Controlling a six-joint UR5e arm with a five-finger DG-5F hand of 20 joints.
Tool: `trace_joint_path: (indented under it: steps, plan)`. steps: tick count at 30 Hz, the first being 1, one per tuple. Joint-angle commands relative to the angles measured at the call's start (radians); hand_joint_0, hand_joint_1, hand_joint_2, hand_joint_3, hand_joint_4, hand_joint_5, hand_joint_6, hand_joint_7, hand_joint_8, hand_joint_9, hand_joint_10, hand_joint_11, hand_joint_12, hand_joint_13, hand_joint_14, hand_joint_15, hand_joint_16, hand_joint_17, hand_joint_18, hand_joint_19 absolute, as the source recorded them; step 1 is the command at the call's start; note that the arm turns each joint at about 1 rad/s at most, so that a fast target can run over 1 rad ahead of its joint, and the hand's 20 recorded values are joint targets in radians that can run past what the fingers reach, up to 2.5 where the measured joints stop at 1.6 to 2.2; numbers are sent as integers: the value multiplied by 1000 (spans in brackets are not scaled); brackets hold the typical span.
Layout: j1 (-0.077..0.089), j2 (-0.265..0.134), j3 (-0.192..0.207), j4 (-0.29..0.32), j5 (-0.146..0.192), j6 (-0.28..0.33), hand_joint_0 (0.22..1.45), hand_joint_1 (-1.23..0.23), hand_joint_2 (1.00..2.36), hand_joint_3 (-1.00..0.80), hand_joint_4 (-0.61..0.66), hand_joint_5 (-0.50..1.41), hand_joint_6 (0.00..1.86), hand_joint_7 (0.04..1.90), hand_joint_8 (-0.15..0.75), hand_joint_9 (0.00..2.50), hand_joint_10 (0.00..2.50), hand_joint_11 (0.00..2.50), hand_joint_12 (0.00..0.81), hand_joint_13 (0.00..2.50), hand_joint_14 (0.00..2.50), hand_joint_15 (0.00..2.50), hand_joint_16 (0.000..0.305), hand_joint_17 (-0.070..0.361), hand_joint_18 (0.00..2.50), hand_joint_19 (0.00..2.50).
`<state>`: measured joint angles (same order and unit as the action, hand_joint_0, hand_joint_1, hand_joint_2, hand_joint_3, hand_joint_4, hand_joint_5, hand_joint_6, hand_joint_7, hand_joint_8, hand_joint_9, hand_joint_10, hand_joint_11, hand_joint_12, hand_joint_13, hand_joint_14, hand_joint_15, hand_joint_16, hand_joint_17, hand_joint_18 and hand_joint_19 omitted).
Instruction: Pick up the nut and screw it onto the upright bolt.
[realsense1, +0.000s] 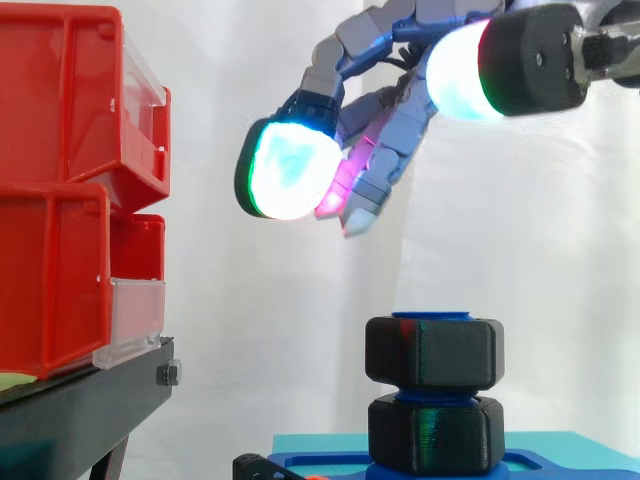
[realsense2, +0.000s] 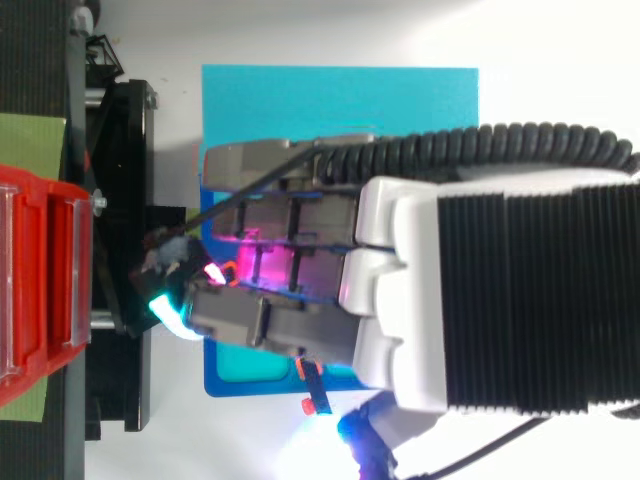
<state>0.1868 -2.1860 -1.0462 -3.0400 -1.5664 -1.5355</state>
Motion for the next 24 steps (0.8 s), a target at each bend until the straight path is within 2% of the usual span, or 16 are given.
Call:
trace_joint_path:
  steps: [1, 6, 9, 14, 17, 24]
  plan:
    - [10, 0, -9, 1, 5, 0, 491, -228, 1000, -500, 179, -101, 501, 591, 177, 818, 0, 0, 199, 640, 0, 0, 25, 56, 267, 0]
    - [14, 0, -24, 1, 6, 2, 487, -209, 1000, -500, 192, -121, 500, 542, 168, 700, 0, 0, 214, 542, 0, 0, 26, 58, 129, 0]
    - [14, 0, -24, -2, 8, 3, 484, -210, 1000, -500, 245, -150, 500, 500, 176, 653, 0, 0, 221, 532, 0, 0, 26, 58, 119, 0]
    - [14, -1, -37, -2, 8, 3, 484, -210, 1000, -500, 258, -160, 500, 500, 190, 578, 0, 0, 227, 515, 0, 0, 25, 56, 110, 0]
    - [14, 0, -46, 0, 5, 5, 484, -211, 1000, -500, 265, -149, 500, 533, 190, 562, 0, 0, 231, 507, 0, 0, 24, 55, 98, 0]
    - [10, 0, -46, -5, 5, 5, 483, -215, 1000, -500, 236, -111, 502, 742, 193, 542, 0, 0, 239, 496, 0, 0, 24, 54, 85, 0]
